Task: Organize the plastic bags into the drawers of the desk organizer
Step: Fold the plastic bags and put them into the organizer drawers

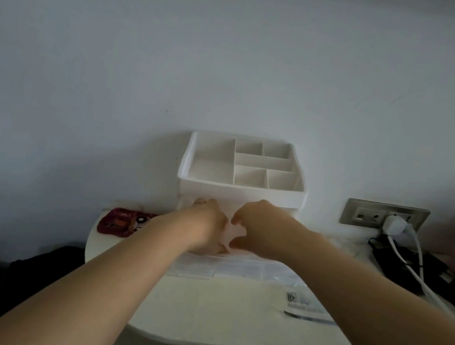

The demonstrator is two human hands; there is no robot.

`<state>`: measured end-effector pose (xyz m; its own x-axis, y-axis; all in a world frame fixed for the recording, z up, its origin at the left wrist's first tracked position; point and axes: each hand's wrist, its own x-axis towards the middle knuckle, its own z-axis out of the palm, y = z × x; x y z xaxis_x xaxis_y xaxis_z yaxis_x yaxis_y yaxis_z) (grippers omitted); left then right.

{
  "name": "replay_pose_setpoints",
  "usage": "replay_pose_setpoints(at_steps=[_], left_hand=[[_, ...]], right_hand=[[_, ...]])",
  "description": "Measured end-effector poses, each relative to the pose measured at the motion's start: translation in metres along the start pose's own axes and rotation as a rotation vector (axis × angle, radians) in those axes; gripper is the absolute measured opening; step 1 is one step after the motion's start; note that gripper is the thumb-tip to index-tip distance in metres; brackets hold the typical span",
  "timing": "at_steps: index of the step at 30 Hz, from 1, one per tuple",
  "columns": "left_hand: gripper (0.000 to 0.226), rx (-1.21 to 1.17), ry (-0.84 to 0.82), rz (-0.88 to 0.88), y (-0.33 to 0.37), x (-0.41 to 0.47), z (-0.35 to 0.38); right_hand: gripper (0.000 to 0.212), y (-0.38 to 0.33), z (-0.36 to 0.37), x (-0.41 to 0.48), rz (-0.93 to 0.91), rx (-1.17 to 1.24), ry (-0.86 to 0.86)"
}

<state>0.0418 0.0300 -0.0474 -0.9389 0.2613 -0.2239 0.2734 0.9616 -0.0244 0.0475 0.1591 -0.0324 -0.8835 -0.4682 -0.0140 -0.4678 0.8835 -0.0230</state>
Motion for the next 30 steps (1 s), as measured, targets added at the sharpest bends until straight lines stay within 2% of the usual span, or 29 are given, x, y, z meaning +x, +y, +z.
replay_pose_setpoints(at_steps=[3,6,9,12,14,18,21,24,25,28,30], left_hand=[[0.05,-0.089,0.014,-0.021,-0.004,0.003,0.0],[0.044,-0.075,-0.046,-0.027,-0.005,0.01,0.001],[0.032,-0.037,-0.08,-0.011,-0.004,0.017,0.002],[0.034,-0.035,-0.09,-0.02,-0.004,0.017,0.0],[0.044,-0.027,-0.067,-0.037,-0.004,0.011,-0.002],[0.048,-0.054,0.055,0.015,-0.004,-0.016,-0.005],[0.043,-0.187,0.27,0.113,0.007,-0.039,-0.006],[0.032,-0.354,0.573,0.255,0.03,-0.059,0.003],[0.029,-0.399,0.615,0.323,0.041,-0.065,0.009],[0.024,-0.411,0.576,0.517,0.067,-0.07,0.033],[0.022,-0.388,0.491,0.578,0.083,-0.063,0.053]], right_hand=[[0.04,0.006,0.006,0.007,0.046,-0.057,-0.207],[0.047,0.016,0.01,0.013,0.068,-0.045,-0.273],[0.041,0.021,0.011,0.014,0.05,-0.017,-0.289],[0.048,0.023,0.006,0.007,0.03,0.037,-0.209],[0.053,0.023,0.002,-0.004,-0.004,0.024,-0.125],[0.035,0.023,-0.012,-0.034,-0.061,0.069,0.078],[0.024,0.031,-0.016,-0.056,-0.063,0.129,0.26],[0.013,0.046,-0.007,-0.079,-0.072,0.279,0.55],[0.014,0.053,0.0,-0.088,-0.081,0.315,0.605],[0.018,0.077,0.029,-0.109,-0.059,0.354,0.622],[0.021,0.099,0.052,-0.118,0.014,0.355,0.526]])
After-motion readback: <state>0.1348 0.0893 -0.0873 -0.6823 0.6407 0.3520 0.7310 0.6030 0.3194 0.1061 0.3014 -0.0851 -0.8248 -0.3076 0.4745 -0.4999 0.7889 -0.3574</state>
